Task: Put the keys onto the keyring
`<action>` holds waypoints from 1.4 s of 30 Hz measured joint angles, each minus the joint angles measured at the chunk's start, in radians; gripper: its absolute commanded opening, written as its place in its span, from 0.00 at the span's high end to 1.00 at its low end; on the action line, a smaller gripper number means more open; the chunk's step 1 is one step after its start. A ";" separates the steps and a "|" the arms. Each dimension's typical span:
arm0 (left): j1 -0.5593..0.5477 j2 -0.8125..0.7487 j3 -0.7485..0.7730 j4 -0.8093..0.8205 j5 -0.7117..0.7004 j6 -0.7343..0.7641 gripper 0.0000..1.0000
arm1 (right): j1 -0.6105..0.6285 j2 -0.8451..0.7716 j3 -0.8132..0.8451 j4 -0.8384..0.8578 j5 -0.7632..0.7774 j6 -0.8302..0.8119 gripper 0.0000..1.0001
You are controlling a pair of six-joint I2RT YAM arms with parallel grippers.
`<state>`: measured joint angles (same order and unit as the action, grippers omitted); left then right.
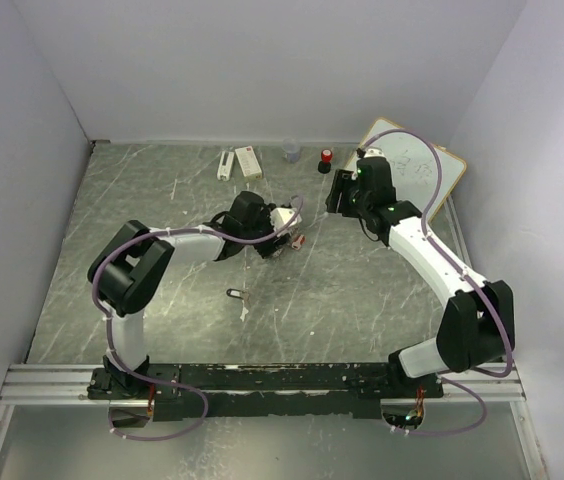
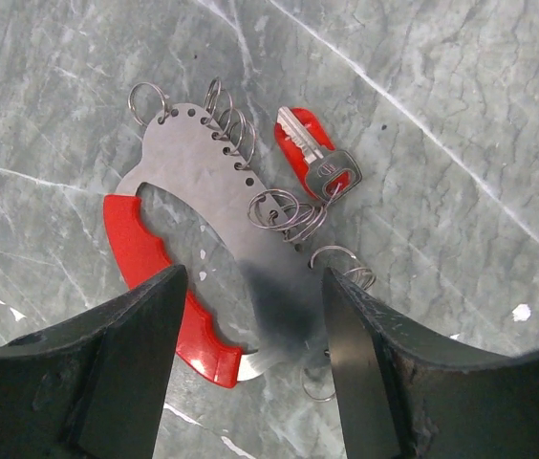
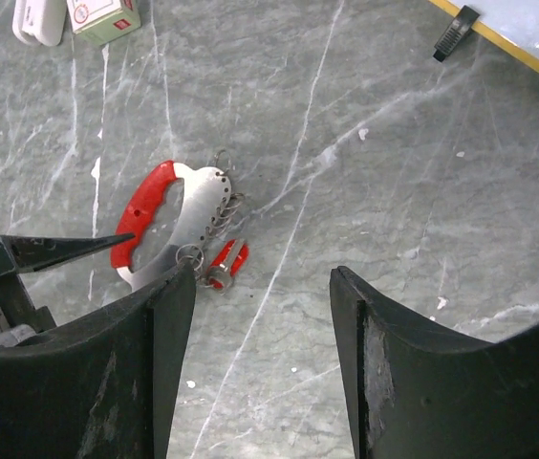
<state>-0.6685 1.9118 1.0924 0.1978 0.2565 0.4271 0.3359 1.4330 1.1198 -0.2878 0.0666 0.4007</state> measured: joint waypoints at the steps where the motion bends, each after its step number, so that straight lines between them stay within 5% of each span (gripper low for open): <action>1: -0.002 0.002 0.000 -0.001 0.000 0.015 0.31 | -0.006 -0.002 -0.002 0.000 -0.004 -0.001 0.41; 30: -0.040 0.103 0.063 0.056 0.004 0.217 0.36 | -0.077 -0.038 -0.082 0.036 -0.066 -0.028 0.42; 42: -0.051 0.121 0.081 0.036 0.057 0.220 0.55 | -0.084 -0.040 -0.100 0.044 -0.081 -0.029 0.42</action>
<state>-0.7193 2.0327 1.1732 0.2337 0.3138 0.6476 0.2520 1.3930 1.0195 -0.2436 -0.0147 0.3721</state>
